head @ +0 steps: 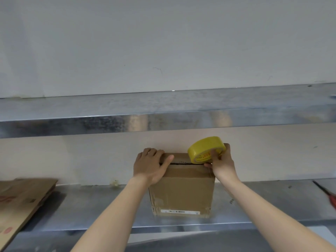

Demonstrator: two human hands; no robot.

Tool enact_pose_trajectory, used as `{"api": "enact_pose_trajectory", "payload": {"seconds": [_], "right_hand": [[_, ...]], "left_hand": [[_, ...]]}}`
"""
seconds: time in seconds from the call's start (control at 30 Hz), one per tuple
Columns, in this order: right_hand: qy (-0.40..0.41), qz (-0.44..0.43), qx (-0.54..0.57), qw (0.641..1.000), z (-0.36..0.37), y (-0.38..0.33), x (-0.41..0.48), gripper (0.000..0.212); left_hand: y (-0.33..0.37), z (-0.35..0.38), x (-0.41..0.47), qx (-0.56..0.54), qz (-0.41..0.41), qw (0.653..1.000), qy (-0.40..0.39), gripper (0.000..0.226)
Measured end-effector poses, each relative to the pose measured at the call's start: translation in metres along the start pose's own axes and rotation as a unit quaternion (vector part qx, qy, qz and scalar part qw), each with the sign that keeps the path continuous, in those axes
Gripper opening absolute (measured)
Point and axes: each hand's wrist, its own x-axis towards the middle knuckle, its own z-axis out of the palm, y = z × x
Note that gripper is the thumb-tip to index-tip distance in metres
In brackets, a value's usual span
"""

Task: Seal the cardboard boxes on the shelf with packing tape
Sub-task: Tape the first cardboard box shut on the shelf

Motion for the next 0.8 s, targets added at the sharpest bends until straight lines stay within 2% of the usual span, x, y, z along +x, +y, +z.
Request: {"api": "enact_pose_trajectory", "payload": {"seconds": [0.07, 0.17, 0.23, 0.3, 0.63, 0.8], "right_hand": [[0.0, 0.003, 0.002, 1.0, 0.0002, 0.0003, 0.0003, 0.006], [-0.002, 0.007, 0.003, 1.0, -0.0001, -0.0009, -0.0004, 0.005], [-0.003, 0.01, 0.004, 1.0, -0.0001, -0.0025, -0.0005, 0.005], [-0.003, 0.013, 0.009, 1.0, -0.0002, -0.0047, -0.0014, 0.005], [0.006, 0.008, -0.012, 1.0, 0.0003, -0.0075, -0.0019, 0.003], [0.017, -0.044, -0.113, 0.992, 0.0005, -0.0044, -0.0056, 0.009]], "left_hand": [[-0.0006, 0.0, 0.0016, -0.019, 0.05, 0.998, -0.033, 0.066], [-0.0027, -0.0016, 0.0008, -0.068, 0.099, 0.989, -0.088, 0.095], [-0.0048, -0.0026, 0.0005, -0.065, 0.109, 0.988, -0.086, 0.114], [-0.0051, -0.0027, 0.0002, -0.044, 0.116, 0.99, -0.07, 0.122], [-0.0035, -0.0035, -0.0026, -0.075, 0.121, 0.989, -0.045, 0.093], [-0.0023, -0.0067, -0.0062, -0.074, 0.124, 0.988, -0.058, 0.09]]}}
